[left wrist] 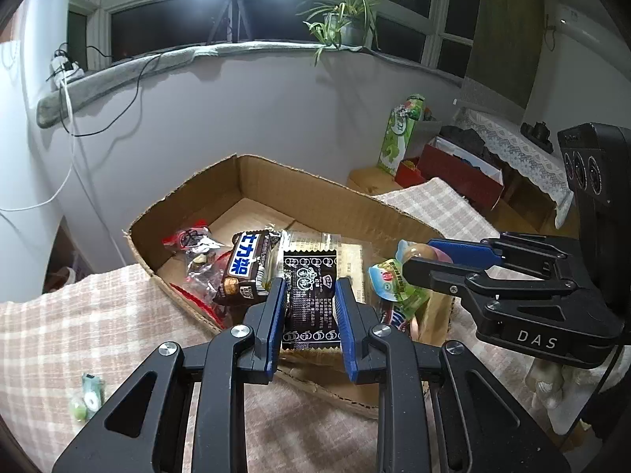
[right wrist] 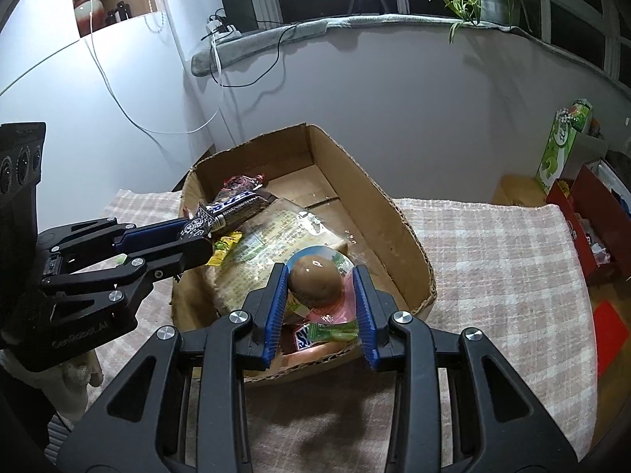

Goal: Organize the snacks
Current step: 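Open both tools to drop the packet and egg candy into the box, then move both open tools back toward the green mint candy and jelly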

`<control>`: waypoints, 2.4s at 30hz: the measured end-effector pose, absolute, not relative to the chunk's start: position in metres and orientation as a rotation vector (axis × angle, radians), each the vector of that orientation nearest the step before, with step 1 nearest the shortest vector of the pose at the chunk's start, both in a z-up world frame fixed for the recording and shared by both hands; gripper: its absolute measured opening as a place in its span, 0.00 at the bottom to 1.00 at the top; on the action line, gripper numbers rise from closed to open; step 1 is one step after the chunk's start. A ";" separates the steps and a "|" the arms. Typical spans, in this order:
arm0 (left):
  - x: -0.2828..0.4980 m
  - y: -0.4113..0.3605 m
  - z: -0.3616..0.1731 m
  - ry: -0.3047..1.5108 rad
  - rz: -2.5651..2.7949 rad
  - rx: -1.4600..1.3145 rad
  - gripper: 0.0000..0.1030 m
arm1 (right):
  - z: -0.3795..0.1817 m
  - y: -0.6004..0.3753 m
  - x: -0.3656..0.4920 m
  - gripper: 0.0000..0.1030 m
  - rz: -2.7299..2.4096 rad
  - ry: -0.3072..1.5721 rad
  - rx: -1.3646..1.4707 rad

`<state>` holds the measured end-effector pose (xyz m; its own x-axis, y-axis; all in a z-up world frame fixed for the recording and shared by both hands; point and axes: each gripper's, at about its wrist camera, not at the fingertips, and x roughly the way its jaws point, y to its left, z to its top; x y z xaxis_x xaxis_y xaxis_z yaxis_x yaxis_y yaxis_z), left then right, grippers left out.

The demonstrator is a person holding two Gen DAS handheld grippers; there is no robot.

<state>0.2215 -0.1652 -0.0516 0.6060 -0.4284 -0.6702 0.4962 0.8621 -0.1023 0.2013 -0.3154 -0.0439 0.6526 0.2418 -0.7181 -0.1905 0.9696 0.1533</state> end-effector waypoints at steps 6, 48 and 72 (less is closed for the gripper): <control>0.223 -0.168 -0.053 0.752 -0.536 0.097 0.23 | -0.048 -0.317 0.205 0.35 0.241 0.832 0.065; 0.200 -0.128 -0.043 0.709 -0.462 0.077 0.63 | -0.030 -0.308 0.184 0.95 0.158 0.790 0.042; 0.179 0.020 -0.092 0.814 -0.243 -0.003 0.63 | -0.050 -0.174 0.166 0.95 0.466 0.825 -0.022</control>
<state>0.1785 0.0196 -0.0915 0.6606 -0.2156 -0.7191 0.2134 0.9723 -0.0955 0.1660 -0.1742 -0.0497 0.5835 0.3914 -0.7116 -0.4079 0.8989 0.1600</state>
